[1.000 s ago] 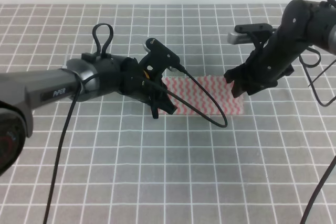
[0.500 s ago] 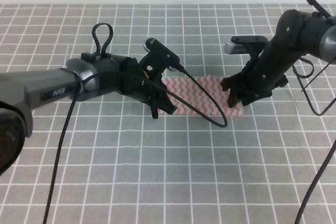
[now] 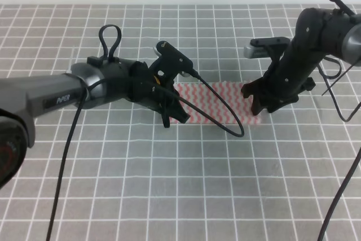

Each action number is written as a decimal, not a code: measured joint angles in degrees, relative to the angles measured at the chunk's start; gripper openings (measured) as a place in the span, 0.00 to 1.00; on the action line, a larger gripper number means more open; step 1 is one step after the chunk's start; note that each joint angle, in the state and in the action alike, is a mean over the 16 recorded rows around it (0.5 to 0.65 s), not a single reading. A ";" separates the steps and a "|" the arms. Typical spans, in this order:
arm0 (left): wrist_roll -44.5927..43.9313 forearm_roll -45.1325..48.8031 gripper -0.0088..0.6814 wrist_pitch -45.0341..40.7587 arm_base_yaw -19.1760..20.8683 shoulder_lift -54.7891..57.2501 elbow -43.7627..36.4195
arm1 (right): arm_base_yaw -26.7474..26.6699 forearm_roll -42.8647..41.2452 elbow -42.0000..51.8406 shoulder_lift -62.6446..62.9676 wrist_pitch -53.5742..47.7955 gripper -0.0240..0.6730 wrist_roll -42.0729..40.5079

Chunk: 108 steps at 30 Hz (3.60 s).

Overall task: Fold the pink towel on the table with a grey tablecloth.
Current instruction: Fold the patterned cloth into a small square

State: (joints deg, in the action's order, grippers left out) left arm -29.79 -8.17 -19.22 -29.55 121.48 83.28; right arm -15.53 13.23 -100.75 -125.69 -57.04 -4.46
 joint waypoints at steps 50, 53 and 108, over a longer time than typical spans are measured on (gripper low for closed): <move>-0.08 0.44 0.01 -0.70 0.04 -1.93 0.03 | -0.63 16.14 -6.63 2.16 1.26 0.01 -10.46; -0.07 0.63 0.01 -0.96 0.21 -3.81 -0.07 | -1.16 17.49 -6.70 2.17 1.48 0.01 -11.41; -0.03 0.75 0.01 -5.19 1.28 -18.08 -0.17 | -9.01 40.39 -6.74 -8.27 6.20 0.15 -20.50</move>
State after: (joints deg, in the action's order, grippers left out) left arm -29.81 -7.41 -24.41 -28.26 103.40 83.12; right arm -24.54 53.62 -107.49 -133.96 -50.84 -24.95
